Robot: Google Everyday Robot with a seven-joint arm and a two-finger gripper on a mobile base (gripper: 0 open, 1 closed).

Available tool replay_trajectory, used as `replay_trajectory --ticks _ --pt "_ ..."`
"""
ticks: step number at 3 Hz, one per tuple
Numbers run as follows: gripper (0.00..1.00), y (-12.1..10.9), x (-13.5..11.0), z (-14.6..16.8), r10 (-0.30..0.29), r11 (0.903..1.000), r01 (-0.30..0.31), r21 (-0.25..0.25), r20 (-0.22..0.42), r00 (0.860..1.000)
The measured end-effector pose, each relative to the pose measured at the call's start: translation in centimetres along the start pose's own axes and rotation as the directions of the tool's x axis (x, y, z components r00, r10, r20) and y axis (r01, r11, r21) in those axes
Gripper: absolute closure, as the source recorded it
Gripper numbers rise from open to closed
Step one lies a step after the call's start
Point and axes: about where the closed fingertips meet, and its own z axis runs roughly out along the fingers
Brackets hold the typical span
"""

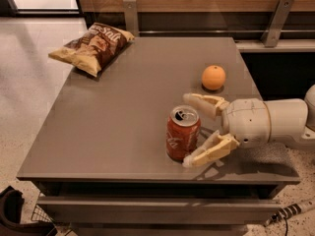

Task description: Move coke can near brown chip bag

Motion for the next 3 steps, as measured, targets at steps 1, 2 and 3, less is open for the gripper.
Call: replay_trajectory --ticks 1,2,3 --pt "0.38 0.05 -0.06 0.27 -0.001 1.0 0.001 -0.004 -0.007 1.0" --pt "0.62 0.12 -0.19 0.45 -0.003 1.0 0.003 -0.007 -0.008 1.0" --pt "0.92 0.21 -0.35 0.69 -0.007 0.9999 0.006 -0.012 -0.008 1.0"
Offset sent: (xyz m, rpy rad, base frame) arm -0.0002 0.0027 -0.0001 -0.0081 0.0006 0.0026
